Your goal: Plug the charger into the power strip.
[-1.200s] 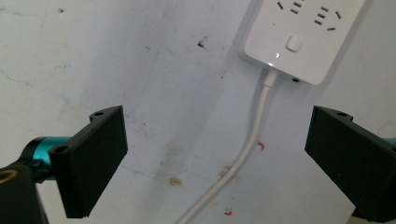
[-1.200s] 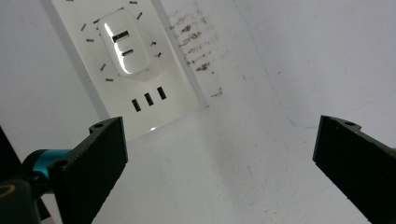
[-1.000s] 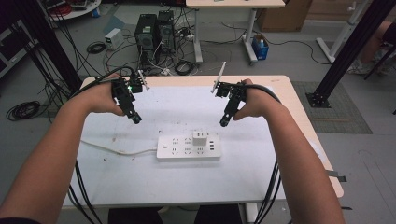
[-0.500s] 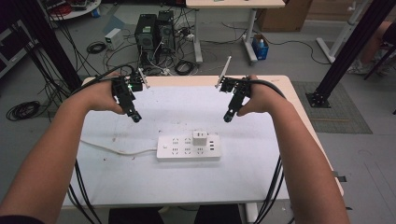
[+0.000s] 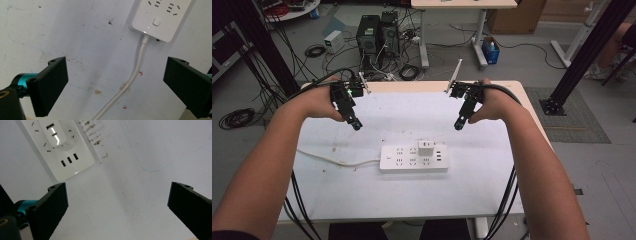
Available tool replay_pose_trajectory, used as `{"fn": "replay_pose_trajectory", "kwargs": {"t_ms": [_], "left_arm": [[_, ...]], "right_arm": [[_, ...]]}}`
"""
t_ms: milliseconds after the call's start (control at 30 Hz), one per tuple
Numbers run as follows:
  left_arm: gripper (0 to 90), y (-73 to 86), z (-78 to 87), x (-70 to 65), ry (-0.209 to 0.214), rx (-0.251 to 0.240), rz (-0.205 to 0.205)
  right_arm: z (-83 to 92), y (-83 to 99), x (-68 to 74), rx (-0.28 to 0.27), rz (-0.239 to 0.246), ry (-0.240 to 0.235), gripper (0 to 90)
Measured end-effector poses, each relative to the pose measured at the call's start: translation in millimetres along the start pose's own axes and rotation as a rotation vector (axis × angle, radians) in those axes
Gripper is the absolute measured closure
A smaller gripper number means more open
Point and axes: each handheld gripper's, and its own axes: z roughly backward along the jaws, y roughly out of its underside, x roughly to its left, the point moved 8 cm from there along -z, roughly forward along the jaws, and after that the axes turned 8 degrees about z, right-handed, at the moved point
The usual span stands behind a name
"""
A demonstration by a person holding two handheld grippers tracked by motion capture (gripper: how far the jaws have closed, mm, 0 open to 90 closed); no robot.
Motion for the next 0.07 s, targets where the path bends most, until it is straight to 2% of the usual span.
{"fn": "replay_pose_trajectory", "kwargs": {"t_ms": [67], "left_arm": [[5.9,1.3,-0.2,0.4,0.001,0.004,0.000]], "right_arm": [[0.4,0.3,0.6,0.003,-0.007,0.005,2.4]]}}
